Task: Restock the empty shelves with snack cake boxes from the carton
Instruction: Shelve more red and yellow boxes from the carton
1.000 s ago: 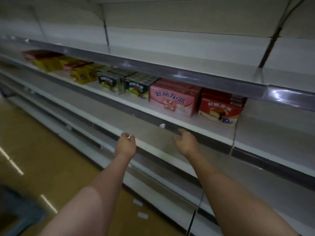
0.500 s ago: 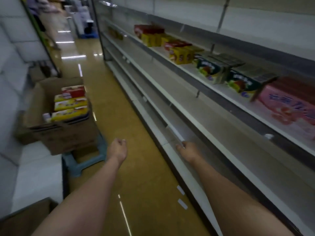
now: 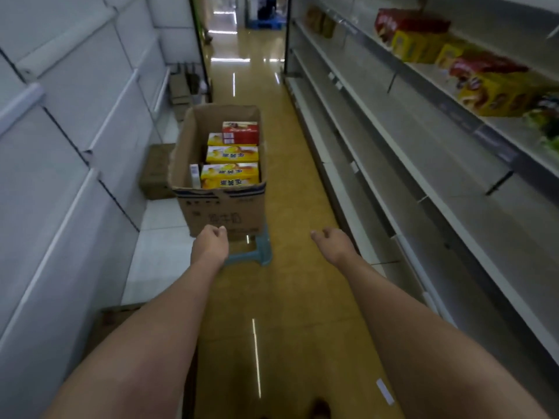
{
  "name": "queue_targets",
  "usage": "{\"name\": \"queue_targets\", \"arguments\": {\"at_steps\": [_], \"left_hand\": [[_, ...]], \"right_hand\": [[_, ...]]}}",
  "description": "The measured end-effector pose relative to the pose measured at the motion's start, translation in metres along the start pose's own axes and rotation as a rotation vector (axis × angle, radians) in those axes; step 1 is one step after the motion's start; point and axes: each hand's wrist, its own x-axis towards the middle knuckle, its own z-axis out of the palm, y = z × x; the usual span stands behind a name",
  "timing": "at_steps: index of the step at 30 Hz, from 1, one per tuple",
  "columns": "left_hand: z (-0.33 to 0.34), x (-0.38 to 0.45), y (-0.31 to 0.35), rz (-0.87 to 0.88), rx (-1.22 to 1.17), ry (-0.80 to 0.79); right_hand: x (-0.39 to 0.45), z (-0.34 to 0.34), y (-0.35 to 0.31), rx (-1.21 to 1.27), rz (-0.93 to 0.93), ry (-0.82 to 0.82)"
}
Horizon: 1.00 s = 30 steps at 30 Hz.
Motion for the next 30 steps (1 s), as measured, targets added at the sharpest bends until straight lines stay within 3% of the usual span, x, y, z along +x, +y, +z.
{"name": "queue_targets", "arguments": {"at_steps": [8,21,30], "left_hand": [[-0.004,0.077,0.004,-0.081,-0.022,0.066],[0.000,0.223,0.073,-0.213,-0.080,0.183],[0.004,0.305,0.070,-0.269,-0.083,0.160]], "right_hand": [[0.096,0.021,-0.054,-0.002,-0.060,-0.077],[0.283,0.014,-0.166,0.001,-0.245,-0.200],[0.359,0.049,-0.222,-0.066,-0.247,-0.322]]}}
